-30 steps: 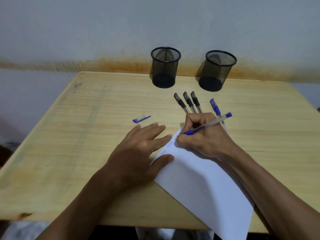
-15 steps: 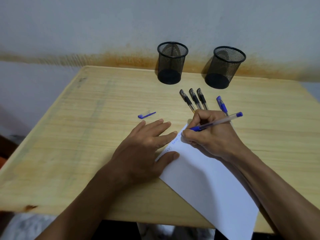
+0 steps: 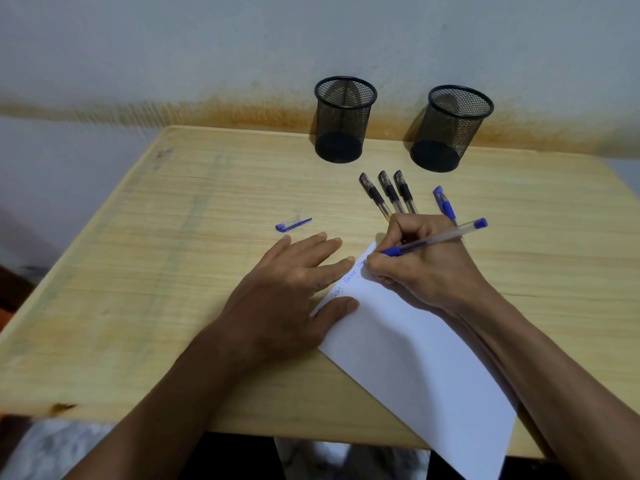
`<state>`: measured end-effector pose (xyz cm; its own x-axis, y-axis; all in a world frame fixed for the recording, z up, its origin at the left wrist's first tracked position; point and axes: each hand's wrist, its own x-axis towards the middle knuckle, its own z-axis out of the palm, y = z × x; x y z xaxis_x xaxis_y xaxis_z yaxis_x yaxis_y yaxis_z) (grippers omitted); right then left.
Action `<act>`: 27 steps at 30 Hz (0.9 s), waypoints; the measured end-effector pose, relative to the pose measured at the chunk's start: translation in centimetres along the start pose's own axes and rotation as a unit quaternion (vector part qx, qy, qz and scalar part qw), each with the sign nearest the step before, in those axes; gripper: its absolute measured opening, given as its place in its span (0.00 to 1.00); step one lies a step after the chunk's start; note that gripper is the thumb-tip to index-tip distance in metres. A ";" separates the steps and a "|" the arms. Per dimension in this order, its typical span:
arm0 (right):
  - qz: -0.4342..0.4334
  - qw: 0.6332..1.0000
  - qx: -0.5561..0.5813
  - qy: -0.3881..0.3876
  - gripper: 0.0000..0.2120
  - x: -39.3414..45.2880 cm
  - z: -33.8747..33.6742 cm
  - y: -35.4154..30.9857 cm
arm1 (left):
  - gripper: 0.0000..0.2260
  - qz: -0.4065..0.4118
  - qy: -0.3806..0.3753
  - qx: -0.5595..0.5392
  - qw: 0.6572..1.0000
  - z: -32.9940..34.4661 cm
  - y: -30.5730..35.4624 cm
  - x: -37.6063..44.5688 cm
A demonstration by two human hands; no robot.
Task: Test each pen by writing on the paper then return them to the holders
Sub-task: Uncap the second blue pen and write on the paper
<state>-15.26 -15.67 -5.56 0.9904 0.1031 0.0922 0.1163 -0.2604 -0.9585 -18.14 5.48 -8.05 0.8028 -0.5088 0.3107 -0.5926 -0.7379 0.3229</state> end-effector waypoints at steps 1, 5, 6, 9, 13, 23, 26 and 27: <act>-0.002 1.000 -0.004 -0.001 0.08 0.0 0.0 0.0 | 0.24 0.002 0.001 0.000 1.000 0.0 0.0 0.0; 0.002 1.000 0.012 0.012 0.08 0.1 0.0 0.0 | 0.24 -0.001 0.002 -0.004 1.000 0.1 0.0 0.0; 0.003 1.000 0.014 0.014 0.08 0.1 0.0 0.0 | 0.24 -0.001 0.001 -0.004 1.000 0.1 0.0 0.0; -0.002 1.000 0.008 0.010 0.09 0.0 0.1 -0.1 | 0.24 0.001 0.000 -0.003 1.000 0.1 -0.1 0.0; 0.006 1.000 0.027 0.013 0.09 0.0 0.1 0.2 | 0.24 -0.003 0.004 -0.005 1.000 0.1 -0.1 -0.1; -0.013 1.000 -0.006 0.024 0.10 0.1 0.0 0.5 | 0.24 -0.002 0.006 -0.001 1.000 0.1 0.0 0.0; -0.007 0.999 0.005 0.032 0.09 0.1 -0.1 0.6 | 0.24 -0.004 0.002 -0.002 1.000 0.0 0.0 -0.1; -0.005 0.999 0.011 0.032 0.09 0.1 -0.1 0.7 | 0.25 -0.005 0.000 -0.001 1.000 0.0 0.0 -0.1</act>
<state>-15.04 -15.90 -6.16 0.9921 0.0428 0.1182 0.1251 -0.2391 -0.9629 -18.22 5.48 -8.06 0.8083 -0.5017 0.3082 -0.5853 -0.7415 0.3280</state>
